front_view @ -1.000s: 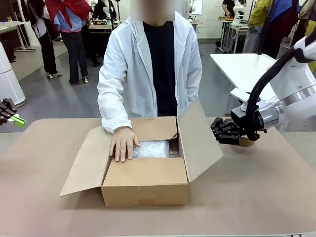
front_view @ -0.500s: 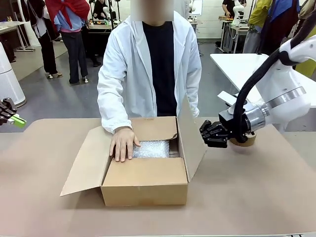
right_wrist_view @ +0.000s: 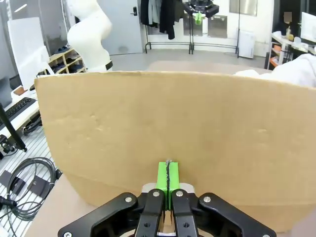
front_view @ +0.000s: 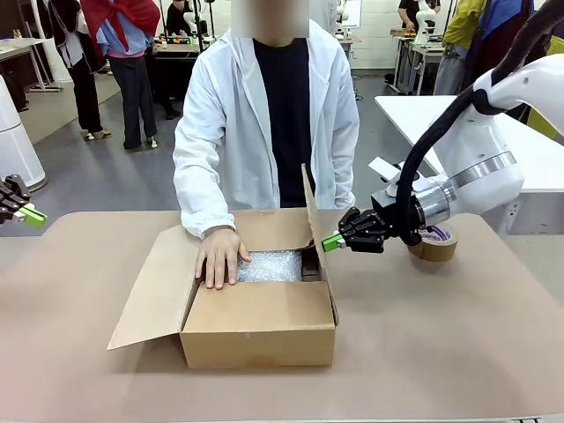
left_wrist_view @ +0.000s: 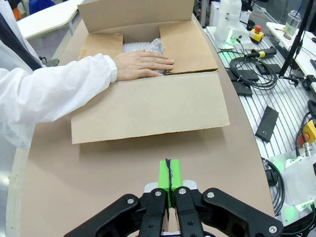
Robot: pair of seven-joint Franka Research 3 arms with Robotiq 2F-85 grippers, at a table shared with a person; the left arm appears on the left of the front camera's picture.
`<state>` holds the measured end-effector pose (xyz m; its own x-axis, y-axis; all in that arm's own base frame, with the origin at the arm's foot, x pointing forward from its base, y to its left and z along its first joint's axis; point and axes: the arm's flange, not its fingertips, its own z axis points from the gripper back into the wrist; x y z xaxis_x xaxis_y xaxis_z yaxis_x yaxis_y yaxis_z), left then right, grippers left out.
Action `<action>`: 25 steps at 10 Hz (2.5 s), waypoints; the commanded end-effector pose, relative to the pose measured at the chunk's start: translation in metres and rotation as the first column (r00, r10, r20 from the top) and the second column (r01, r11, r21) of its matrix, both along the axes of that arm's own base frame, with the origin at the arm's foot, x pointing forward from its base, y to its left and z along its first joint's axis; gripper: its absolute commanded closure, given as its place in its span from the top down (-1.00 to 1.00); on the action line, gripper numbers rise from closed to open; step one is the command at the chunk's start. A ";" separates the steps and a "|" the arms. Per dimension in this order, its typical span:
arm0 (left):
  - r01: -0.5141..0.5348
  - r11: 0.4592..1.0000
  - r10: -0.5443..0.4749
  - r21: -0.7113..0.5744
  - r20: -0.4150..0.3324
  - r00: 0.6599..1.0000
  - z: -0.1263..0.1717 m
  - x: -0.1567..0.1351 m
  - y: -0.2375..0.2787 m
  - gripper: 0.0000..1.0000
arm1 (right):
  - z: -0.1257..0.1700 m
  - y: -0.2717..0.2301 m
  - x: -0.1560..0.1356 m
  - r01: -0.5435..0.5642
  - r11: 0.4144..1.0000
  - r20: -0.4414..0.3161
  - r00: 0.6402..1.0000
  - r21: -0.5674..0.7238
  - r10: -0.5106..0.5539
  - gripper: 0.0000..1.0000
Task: Wrap the clocks to prevent damage.
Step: Push the right (or left) flap of the Package Box to close it, then push the left (or right) flap of the Package Box to close it.
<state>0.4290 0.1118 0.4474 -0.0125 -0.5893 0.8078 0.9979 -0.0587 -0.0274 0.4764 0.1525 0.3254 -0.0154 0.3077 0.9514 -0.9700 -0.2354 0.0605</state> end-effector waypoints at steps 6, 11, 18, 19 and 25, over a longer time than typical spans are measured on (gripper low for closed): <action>-0.002 1.000 0.002 -0.014 0.003 1.000 0.002 -0.001 0.000 -0.98 | -0.025 0.037 0.032 0.037 0.998 -0.078 0.996 -0.047 -0.041 -0.98; -0.002 1.000 0.002 -0.014 0.003 1.000 0.002 -0.001 0.000 -0.98 | -0.064 0.019 0.044 0.035 0.993 -0.133 0.990 -0.115 -0.050 -0.98; -0.002 1.000 0.002 -0.014 0.003 1.000 0.002 -0.001 0.000 -0.98 | -0.034 0.027 0.030 0.010 0.999 -0.131 0.991 -0.037 -0.015 -0.98; -0.002 1.000 0.002 -0.014 0.003 1.000 0.002 -0.001 0.000 -0.98 | -0.034 0.027 0.030 0.010 0.999 -0.131 0.991 -0.037 -0.015 -0.98; -0.002 1.000 0.002 -0.014 0.003 1.000 0.002 -0.001 0.000 -0.98 | -0.034 0.027 0.030 0.010 0.999 -0.131 0.991 -0.037 -0.015 -0.98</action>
